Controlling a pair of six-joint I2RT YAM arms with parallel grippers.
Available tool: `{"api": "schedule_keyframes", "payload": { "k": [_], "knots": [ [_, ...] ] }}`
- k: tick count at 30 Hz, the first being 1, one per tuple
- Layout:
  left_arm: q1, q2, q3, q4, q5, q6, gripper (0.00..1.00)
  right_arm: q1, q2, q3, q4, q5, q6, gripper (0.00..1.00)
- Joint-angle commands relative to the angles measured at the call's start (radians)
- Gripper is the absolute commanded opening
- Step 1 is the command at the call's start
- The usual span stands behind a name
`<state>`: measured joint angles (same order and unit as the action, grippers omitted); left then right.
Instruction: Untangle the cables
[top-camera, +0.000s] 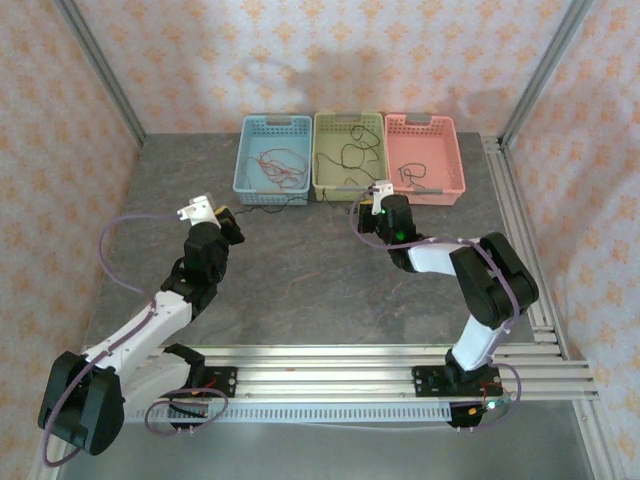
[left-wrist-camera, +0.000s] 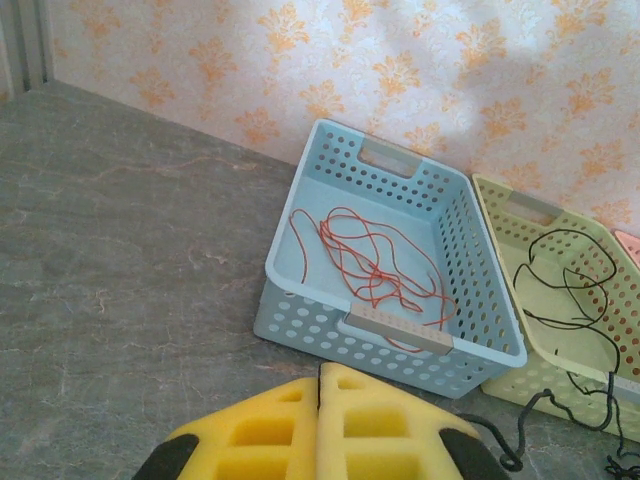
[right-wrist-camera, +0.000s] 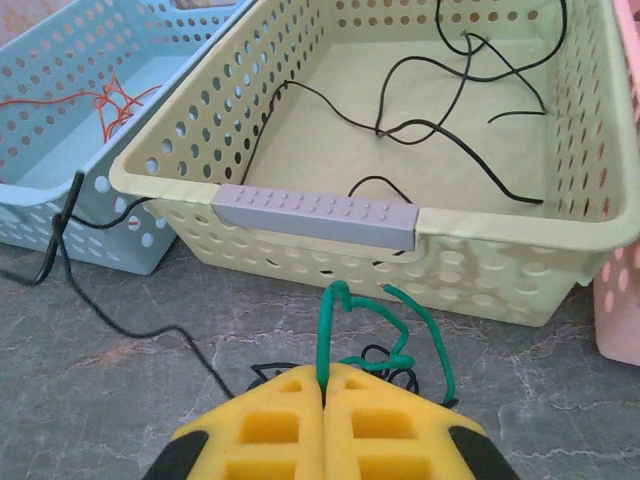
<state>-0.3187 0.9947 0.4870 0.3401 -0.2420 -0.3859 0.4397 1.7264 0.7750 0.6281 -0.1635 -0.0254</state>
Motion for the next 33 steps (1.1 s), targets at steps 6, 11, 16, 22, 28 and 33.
{"api": "schedule_keyframes", "payload": {
  "k": [6,11,16,22,28,33],
  "knots": [
    [0.004,-0.039,0.003,-0.038,0.07,0.008,0.0,-0.033,-0.09,-0.076,0.078,0.188,0.059,0.0],
    [0.005,-0.101,0.137,-0.394,0.015,0.018,0.0,-0.035,-0.137,-0.116,0.086,0.333,0.059,0.0],
    [0.004,-0.181,0.184,-0.595,-0.092,-0.006,0.0,-0.035,-0.152,-0.133,0.097,0.395,0.062,0.0],
    [0.004,-0.203,0.209,-0.512,-0.023,-0.032,0.0,-0.036,-0.153,-0.138,0.112,0.378,0.07,0.0],
    [0.001,0.103,0.457,-0.401,0.024,-0.109,0.0,-0.036,-0.139,-0.135,0.122,0.347,0.076,0.0],
    [-0.011,0.436,0.742,-0.424,-0.015,-0.183,0.0,-0.036,-0.142,-0.143,0.143,0.334,0.074,0.0]
  ]
}}
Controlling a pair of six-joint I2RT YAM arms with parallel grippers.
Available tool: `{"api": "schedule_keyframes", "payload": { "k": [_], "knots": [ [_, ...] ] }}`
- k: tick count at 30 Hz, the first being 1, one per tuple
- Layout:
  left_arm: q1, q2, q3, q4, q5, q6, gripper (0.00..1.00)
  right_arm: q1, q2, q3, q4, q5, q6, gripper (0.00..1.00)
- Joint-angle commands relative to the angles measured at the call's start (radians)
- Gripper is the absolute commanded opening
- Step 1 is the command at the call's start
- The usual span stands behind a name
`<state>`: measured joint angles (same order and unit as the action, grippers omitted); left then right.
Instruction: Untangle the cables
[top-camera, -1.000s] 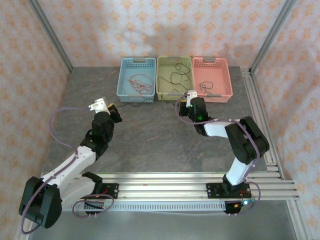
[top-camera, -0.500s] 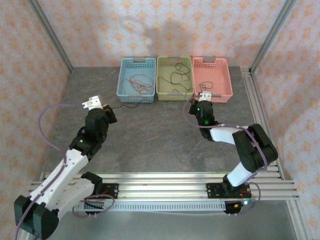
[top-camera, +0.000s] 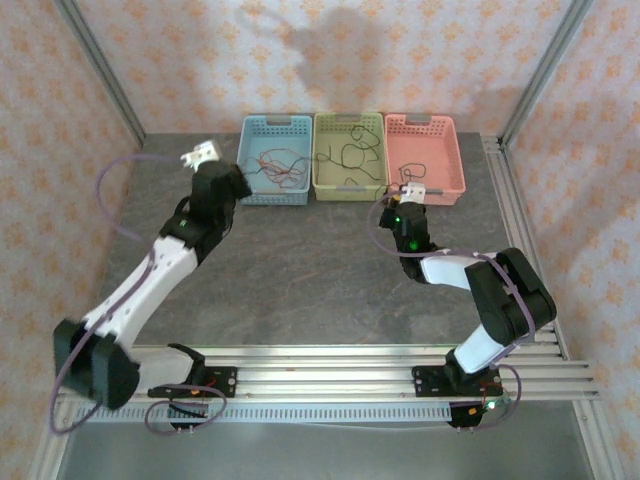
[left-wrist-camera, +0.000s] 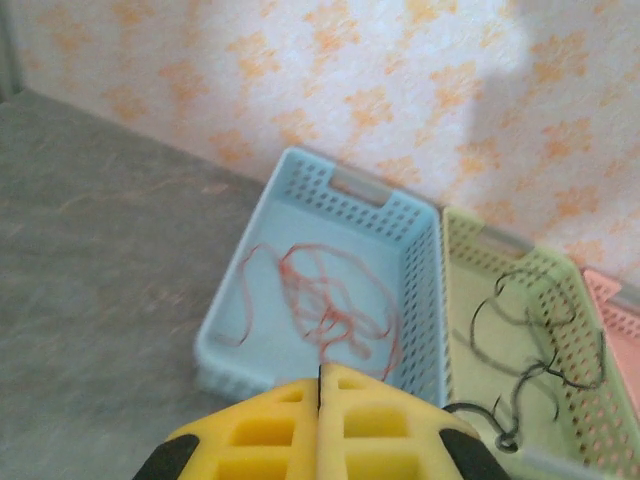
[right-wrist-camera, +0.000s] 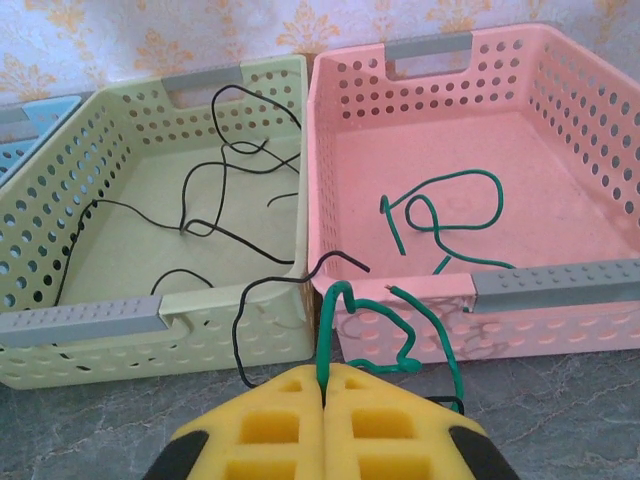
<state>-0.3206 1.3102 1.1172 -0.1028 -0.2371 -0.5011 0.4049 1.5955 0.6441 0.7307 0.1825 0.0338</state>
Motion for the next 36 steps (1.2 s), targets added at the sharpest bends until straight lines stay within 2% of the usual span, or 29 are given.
{"api": "schedule_keyframes", "payload": {
  "k": [1,3,8,12,13,14,16,17,19,20,22,24,25,26,28,30,36],
  "knots": [
    [-0.019,0.188,0.174,0.008,-0.045,-0.082,0.0,-0.001,-0.012,-0.011,0.041,-0.014,0.015,0.0],
    [-0.035,0.32,0.306,-0.008,-0.066,-0.091,0.0,-0.001,-0.011,-0.009,0.041,-0.018,0.018,0.0],
    [-0.144,0.683,0.747,-0.143,-0.228,-0.039,0.0,0.0,-0.011,-0.009,0.04,-0.025,0.015,0.0],
    [-0.185,0.991,1.186,-0.356,-0.253,-0.039,0.0,-0.001,-0.015,-0.014,0.039,-0.024,0.011,0.0],
    [-0.191,1.071,1.316,-0.436,-0.248,-0.039,0.04,-0.001,-0.016,-0.017,0.041,-0.021,0.009,0.0],
    [-0.197,1.145,1.418,-0.508,-0.251,-0.039,0.14,-0.001,-0.016,-0.018,0.046,-0.02,0.009,0.0],
    [-0.208,1.244,1.565,-0.617,-0.263,-0.039,0.41,-0.001,-0.017,-0.018,0.047,-0.025,0.008,0.0],
    [-0.214,1.257,1.571,-0.629,-0.262,-0.039,0.48,-0.001,-0.017,-0.017,0.048,-0.03,0.008,0.0],
    [-0.217,1.234,1.507,-0.622,-0.252,-0.049,0.46,-0.001,-0.014,-0.015,0.05,-0.037,0.009,0.0],
    [-0.216,1.206,1.446,-0.596,-0.249,-0.06,0.38,-0.001,-0.014,-0.015,0.049,-0.039,0.011,0.0],
    [-0.199,1.123,1.281,-0.506,-0.211,-0.101,0.16,-0.001,-0.012,-0.015,0.049,-0.04,0.012,0.0],
    [-0.183,1.063,1.176,-0.452,-0.182,-0.139,0.07,-0.001,-0.014,-0.017,0.05,-0.038,0.011,0.0],
    [-0.177,1.047,1.157,-0.449,-0.167,-0.142,0.07,-0.001,-0.015,-0.02,0.05,-0.036,0.012,0.0],
    [-0.175,1.035,1.158,-0.46,-0.157,-0.136,0.11,-0.002,-0.014,-0.019,0.052,-0.035,0.012,0.0],
    [-0.175,0.999,1.14,-0.452,-0.12,-0.092,0.27,0.0,-0.013,-0.018,0.055,-0.034,0.015,0.0],
    [-0.174,0.956,1.111,-0.431,-0.076,-0.048,0.36,-0.001,-0.014,-0.018,0.058,-0.028,0.017,0.0],
    [-0.165,0.855,1.083,-0.485,0.085,0.066,0.39,-0.002,-0.032,-0.038,0.081,0.006,0.017,0.0]
  ]
}}
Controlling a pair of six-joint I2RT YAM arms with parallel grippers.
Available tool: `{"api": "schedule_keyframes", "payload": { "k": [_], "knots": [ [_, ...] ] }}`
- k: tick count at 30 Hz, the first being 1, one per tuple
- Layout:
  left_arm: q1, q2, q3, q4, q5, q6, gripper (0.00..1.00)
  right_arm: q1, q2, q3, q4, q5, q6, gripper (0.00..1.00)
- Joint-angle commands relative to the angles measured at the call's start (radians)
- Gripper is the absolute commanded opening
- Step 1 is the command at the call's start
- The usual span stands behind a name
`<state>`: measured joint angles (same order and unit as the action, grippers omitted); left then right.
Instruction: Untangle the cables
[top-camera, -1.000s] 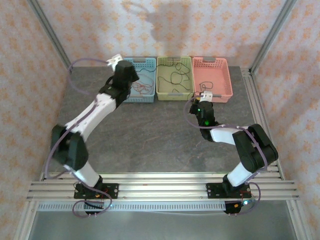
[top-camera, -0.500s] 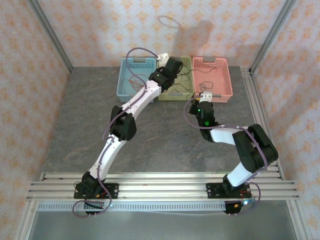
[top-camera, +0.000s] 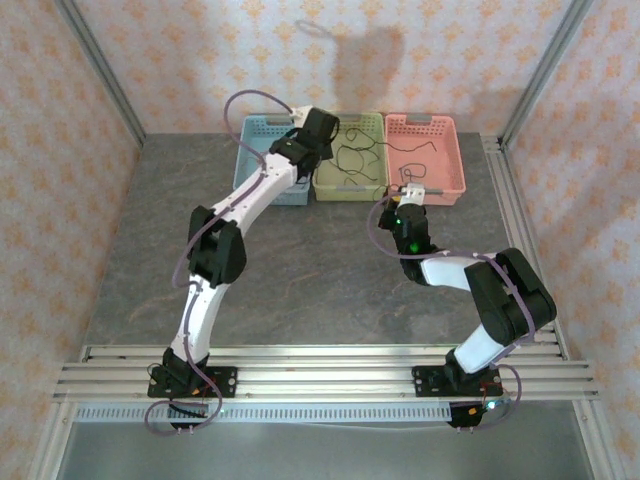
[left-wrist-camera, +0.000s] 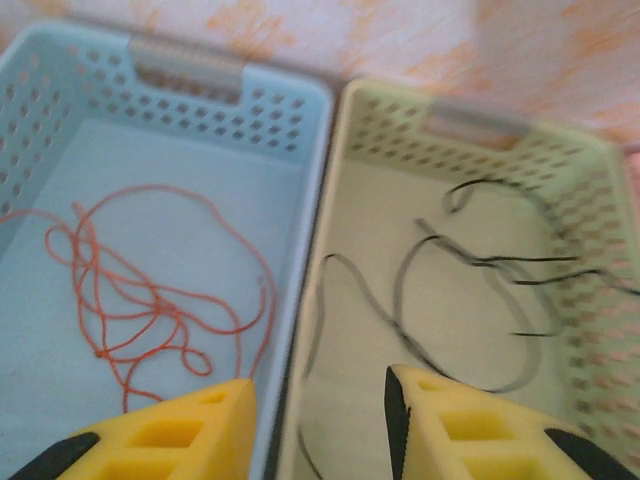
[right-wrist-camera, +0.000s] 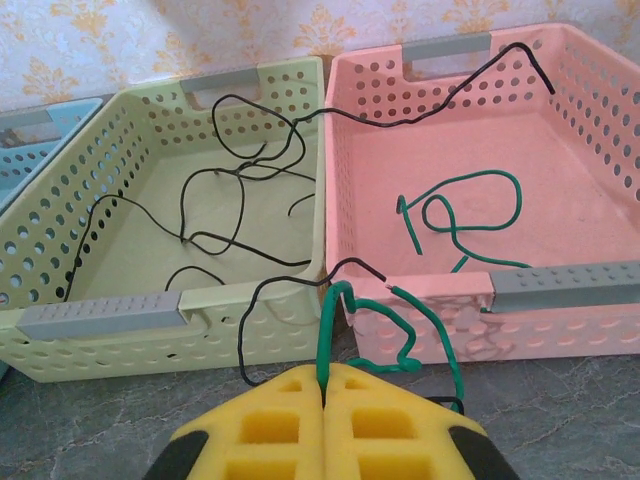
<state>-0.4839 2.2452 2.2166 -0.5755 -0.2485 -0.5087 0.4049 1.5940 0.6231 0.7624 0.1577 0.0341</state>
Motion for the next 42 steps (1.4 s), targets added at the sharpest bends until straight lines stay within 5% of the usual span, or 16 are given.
{"api": "schedule_keyframes", "payload": {
  "k": [1,4,8,16,21,25,29,42],
  "knots": [
    [0.001,-0.104,-0.037,-0.024,0.127,0.084,0.39,-0.002,-0.034,-0.021,0.055,0.038,0.019,0.0],
    [0.001,-0.214,-0.185,0.003,0.218,0.107,0.41,-0.004,-0.038,-0.027,0.06,0.055,0.026,0.0],
    [0.004,-0.459,-0.601,0.223,0.296,0.113,0.48,-0.004,-0.066,-0.039,0.06,0.056,0.01,0.0],
    [0.088,-0.716,-1.192,0.555,0.312,0.067,0.53,-0.01,-0.183,-0.009,-0.098,0.071,0.036,0.5],
    [0.095,-0.793,-1.304,0.551,0.234,0.044,0.53,-0.039,-0.253,0.181,-0.44,-0.011,0.045,0.58],
    [0.094,-0.863,-1.377,0.616,0.218,0.033,0.53,-0.115,-0.217,0.311,-0.55,-0.109,0.131,0.6],
    [0.095,-0.865,-1.382,0.603,0.182,0.018,0.54,-0.169,-0.053,0.531,-0.7,-0.202,0.198,0.61],
    [0.094,-0.843,-1.365,0.584,0.176,0.014,0.54,-0.26,0.454,0.983,-0.79,-0.186,0.582,0.6]
  ]
}}
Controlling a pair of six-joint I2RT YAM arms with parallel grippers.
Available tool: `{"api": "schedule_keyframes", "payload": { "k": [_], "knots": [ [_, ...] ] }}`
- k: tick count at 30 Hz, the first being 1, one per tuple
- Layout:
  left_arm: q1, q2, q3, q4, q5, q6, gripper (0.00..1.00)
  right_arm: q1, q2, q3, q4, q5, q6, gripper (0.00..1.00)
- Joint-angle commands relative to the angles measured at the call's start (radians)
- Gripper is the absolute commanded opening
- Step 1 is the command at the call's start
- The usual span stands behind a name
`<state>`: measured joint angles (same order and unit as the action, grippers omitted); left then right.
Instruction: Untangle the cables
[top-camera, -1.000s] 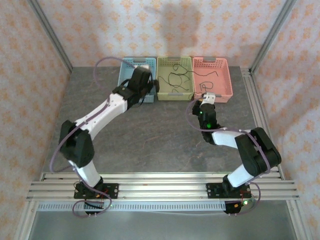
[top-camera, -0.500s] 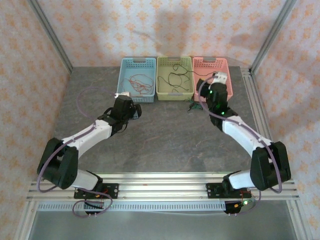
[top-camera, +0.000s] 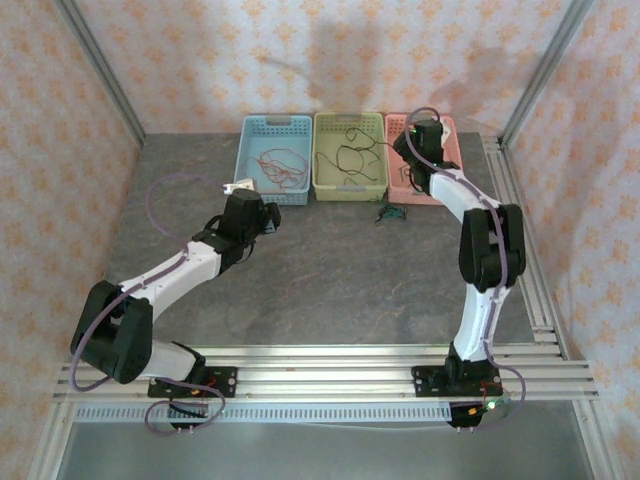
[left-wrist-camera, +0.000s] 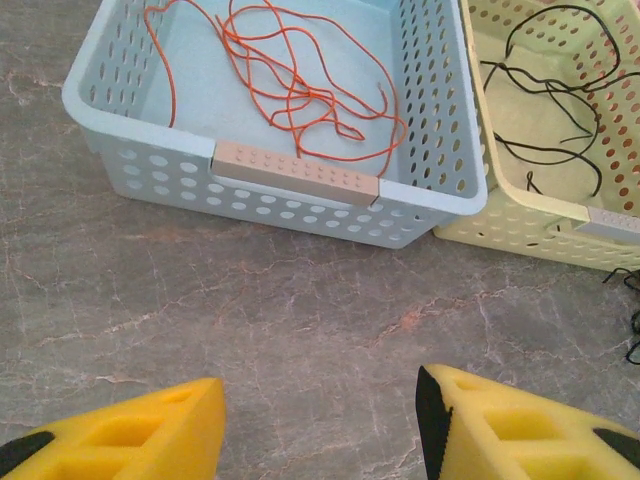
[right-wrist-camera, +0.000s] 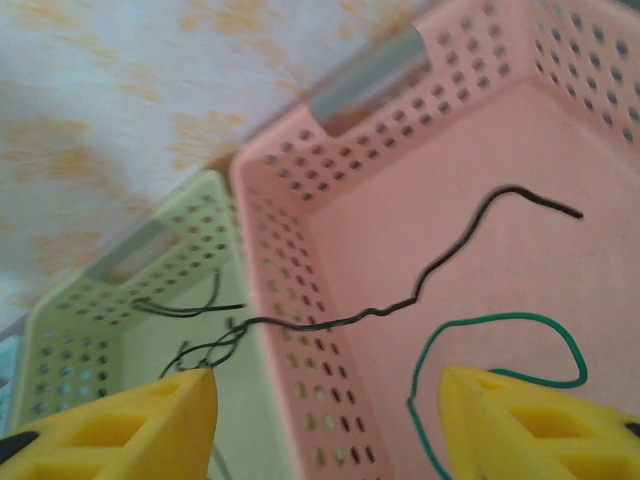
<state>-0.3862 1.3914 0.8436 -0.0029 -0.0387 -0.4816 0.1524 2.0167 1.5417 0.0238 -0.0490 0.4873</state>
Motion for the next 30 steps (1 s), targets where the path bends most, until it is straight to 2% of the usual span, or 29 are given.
{"api": "schedule_keyframes", "payload": {
  "k": [1,8,15,18,22,24,25,30],
  "knots": [
    [-0.005,0.011,0.008,0.011,-0.036,-0.014,0.54,-0.009,0.047,0.076,-0.05,0.032,0.143,0.6],
    [-0.004,0.018,0.013,0.007,-0.035,-0.013,0.55,-0.032,0.196,0.21,-0.083,0.063,0.238,0.6],
    [-0.004,0.011,0.006,0.011,-0.033,-0.014,0.55,-0.042,0.351,0.412,-0.146,0.051,0.255,0.58],
    [-0.005,0.013,0.008,0.01,-0.033,-0.014,0.55,-0.04,0.398,0.476,-0.148,0.014,0.261,0.48],
    [-0.006,0.016,0.011,0.008,-0.031,-0.013,0.55,-0.041,0.426,0.533,-0.155,-0.02,0.226,0.15],
    [-0.005,0.015,0.011,0.007,-0.031,-0.012,0.55,-0.04,0.402,0.516,-0.128,-0.043,0.186,0.03],
    [-0.006,0.013,0.011,0.006,-0.033,-0.013,0.55,-0.04,0.381,0.496,-0.106,-0.058,0.166,0.0],
    [-0.008,0.011,0.009,0.007,-0.035,-0.011,0.55,-0.04,0.261,0.381,0.004,-0.107,0.058,0.0]
  ]
}}
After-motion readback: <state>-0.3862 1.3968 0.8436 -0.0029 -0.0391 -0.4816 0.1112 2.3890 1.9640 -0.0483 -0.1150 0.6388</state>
